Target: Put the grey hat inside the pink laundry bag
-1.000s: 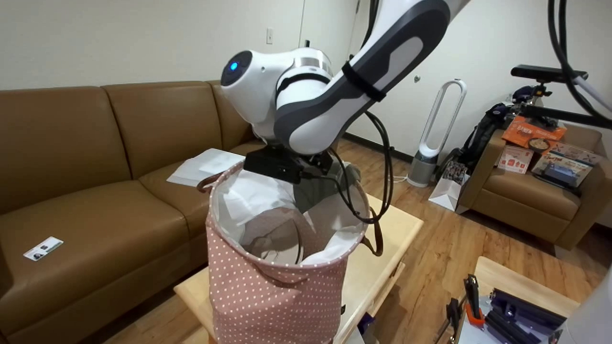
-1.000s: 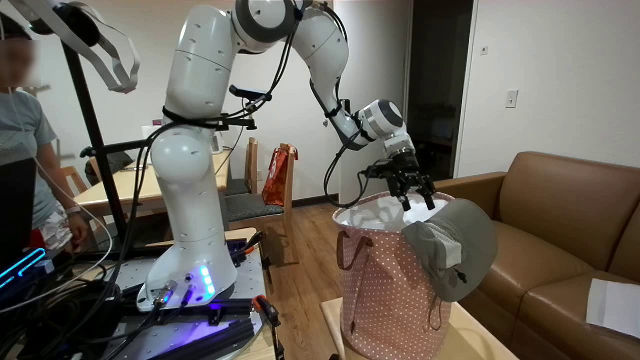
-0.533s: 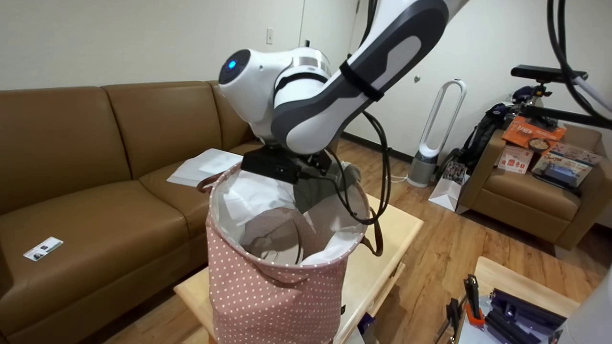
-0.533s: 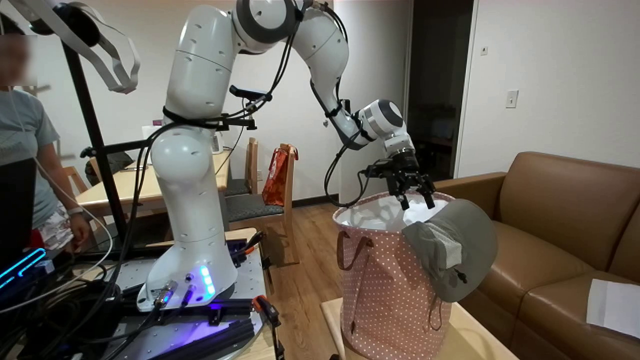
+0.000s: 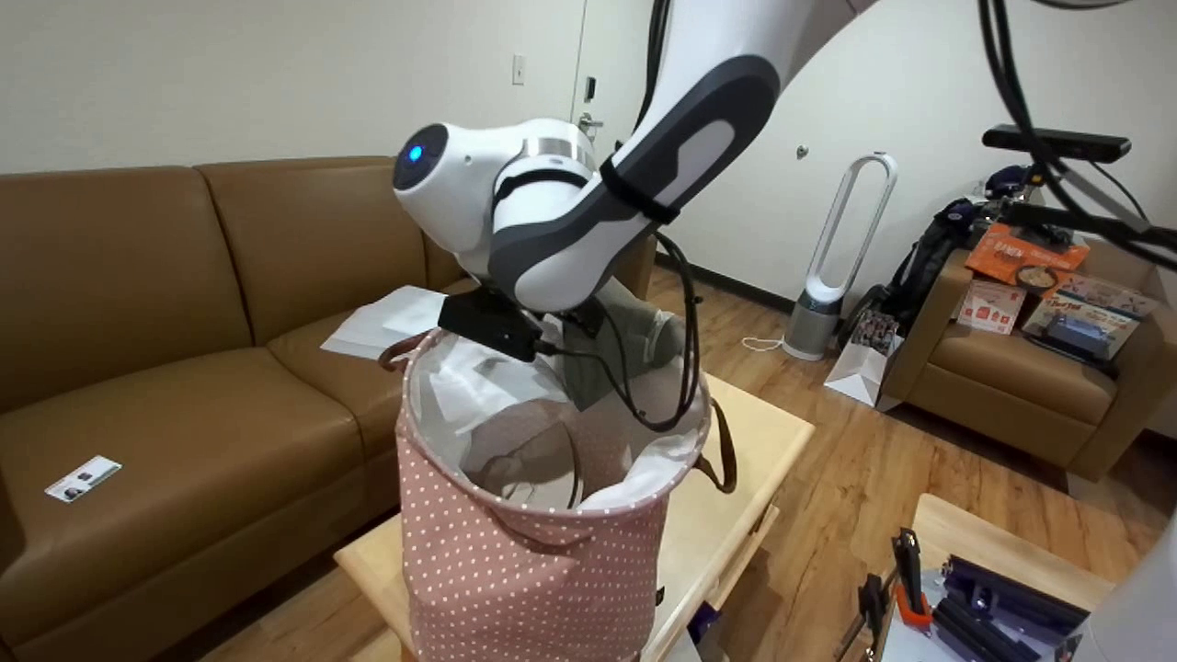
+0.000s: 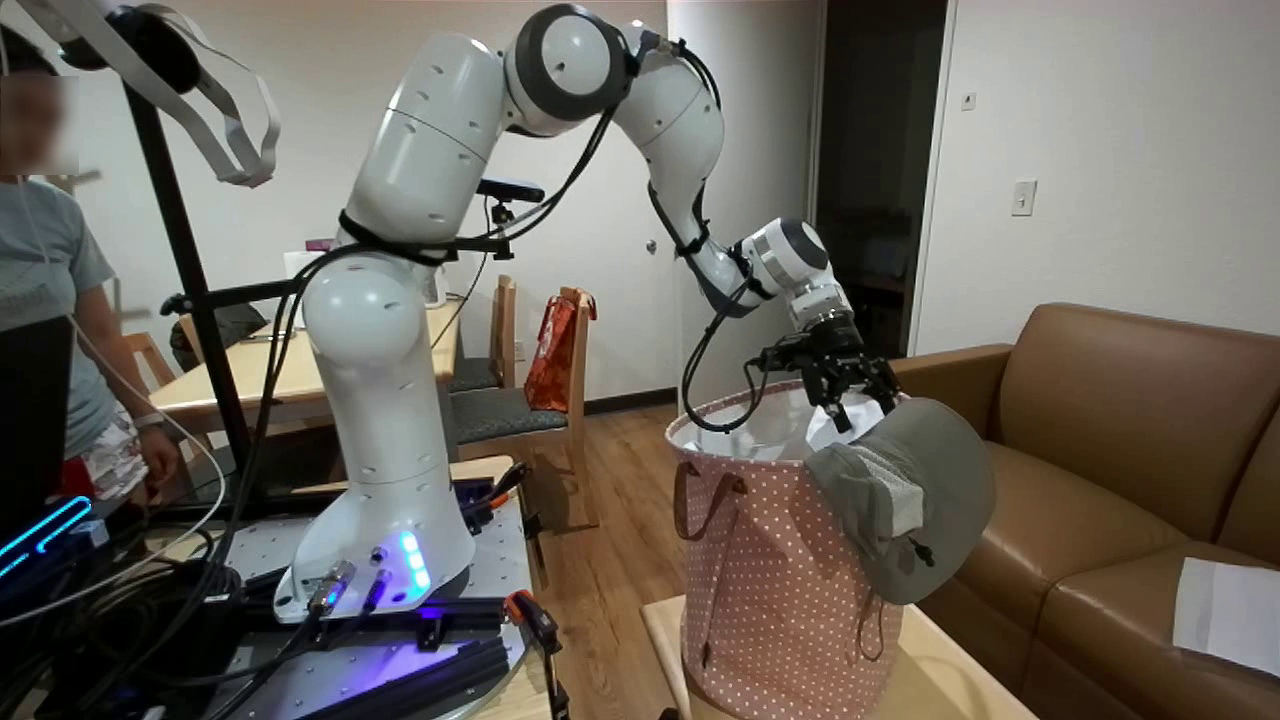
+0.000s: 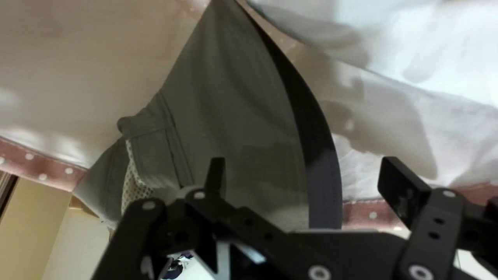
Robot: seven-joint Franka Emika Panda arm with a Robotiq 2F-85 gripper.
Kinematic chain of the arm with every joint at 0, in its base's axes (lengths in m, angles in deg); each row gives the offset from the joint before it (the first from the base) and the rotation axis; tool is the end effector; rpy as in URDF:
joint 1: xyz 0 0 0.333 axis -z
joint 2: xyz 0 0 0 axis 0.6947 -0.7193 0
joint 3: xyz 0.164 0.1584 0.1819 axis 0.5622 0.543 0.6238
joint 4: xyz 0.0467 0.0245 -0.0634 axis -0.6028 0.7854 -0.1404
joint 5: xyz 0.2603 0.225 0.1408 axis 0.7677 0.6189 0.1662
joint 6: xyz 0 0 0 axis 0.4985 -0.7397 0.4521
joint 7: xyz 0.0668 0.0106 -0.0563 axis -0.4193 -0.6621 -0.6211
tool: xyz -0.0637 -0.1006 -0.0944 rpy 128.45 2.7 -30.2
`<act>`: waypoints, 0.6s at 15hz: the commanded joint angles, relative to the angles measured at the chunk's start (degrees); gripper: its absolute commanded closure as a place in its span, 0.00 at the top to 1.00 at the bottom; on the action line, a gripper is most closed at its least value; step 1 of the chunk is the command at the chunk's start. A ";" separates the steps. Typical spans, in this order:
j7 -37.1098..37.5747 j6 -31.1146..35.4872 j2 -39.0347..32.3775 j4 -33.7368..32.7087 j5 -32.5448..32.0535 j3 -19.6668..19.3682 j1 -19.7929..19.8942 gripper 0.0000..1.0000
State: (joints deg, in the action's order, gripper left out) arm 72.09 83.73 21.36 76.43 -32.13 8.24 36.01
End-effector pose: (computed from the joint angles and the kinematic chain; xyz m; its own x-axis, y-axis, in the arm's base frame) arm 0.5941 -0.0129 0.1957 0.0885 -0.7000 0.7086 -0.9961 -0.0580 0.0671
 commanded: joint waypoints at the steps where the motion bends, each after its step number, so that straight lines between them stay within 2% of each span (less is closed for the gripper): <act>1: 1.73 -2.25 -5.30 -3.33 -2.47 -1.57 -1.18 1.00; 2: 1.77 -2.80 -6.04 -3.37 -2.71 -1.91 -1.25 0.75; 4: 1.55 -4.35 -7.23 -3.56 -2.99 -2.52 -1.38 0.68; 9: 2.83 -5.37 -8.15 -3.88 -3.38 -3.28 -1.46 0.34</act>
State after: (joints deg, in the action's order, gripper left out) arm 72.87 80.13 13.67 73.47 -33.95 5.47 35.21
